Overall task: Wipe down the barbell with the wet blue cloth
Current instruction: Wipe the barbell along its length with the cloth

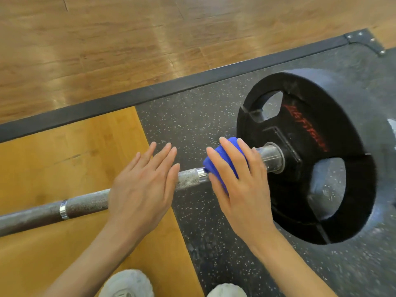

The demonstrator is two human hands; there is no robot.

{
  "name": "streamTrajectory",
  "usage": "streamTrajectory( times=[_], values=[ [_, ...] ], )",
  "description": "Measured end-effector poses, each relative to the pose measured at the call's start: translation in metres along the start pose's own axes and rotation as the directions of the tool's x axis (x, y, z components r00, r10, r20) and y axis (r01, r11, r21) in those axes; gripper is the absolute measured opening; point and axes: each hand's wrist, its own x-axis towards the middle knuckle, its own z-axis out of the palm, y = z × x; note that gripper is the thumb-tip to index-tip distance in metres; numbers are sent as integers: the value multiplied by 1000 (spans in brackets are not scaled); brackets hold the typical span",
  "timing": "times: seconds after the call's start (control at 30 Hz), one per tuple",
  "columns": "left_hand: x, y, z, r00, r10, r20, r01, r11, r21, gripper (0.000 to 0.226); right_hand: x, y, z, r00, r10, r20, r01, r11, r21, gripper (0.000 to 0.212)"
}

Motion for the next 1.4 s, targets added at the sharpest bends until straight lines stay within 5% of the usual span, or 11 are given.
streamTrajectory(
  times=[0.5,0.57,0.7,0.77,0.87,1.0,1.17,1.3,1.33,1.4],
  values=[
    [-37,17,-1,999,-4,42,4,1000,6,58,-35,-16,-29,984,109,142,-139,965,222,34],
    [-41,19,0,999,4,44,-4,1000,1,57,-51,-22,-42,977,174,123,-209,892,400,33],
    [-50,22,2,999,1,39,-1,1000,-12,56,-39,-15,-66,836,522,168,-469,524,711,25],
    [-54,26,3,999,3,36,-2,1000,-18,57,-39,-17,-70,884,426,194,-448,649,615,21],
    [-59,28,3,999,6,47,-6,1000,-16,56,-37,-19,-56,928,171,330,-252,942,220,31],
    [-67,30,4,997,16,73,-16,1000,8,55,-2,-19,-51,754,265,601,-299,953,-45,37],
    [-76,35,6,999,16,46,-16,1000,-4,58,-37,-35,-68,879,181,441,-196,981,-11,28],
    [-85,37,7,996,68,60,-68,998,1,57,7,-29,-59,651,324,687,-300,940,-159,39],
    [-87,38,7,995,79,61,-80,997,3,56,6,-26,-60,630,308,713,-306,942,-136,40],
    [-91,40,5,995,91,52,-90,996,-16,55,-17,-25,-68,717,225,659,-294,956,-6,40]
  ],
)
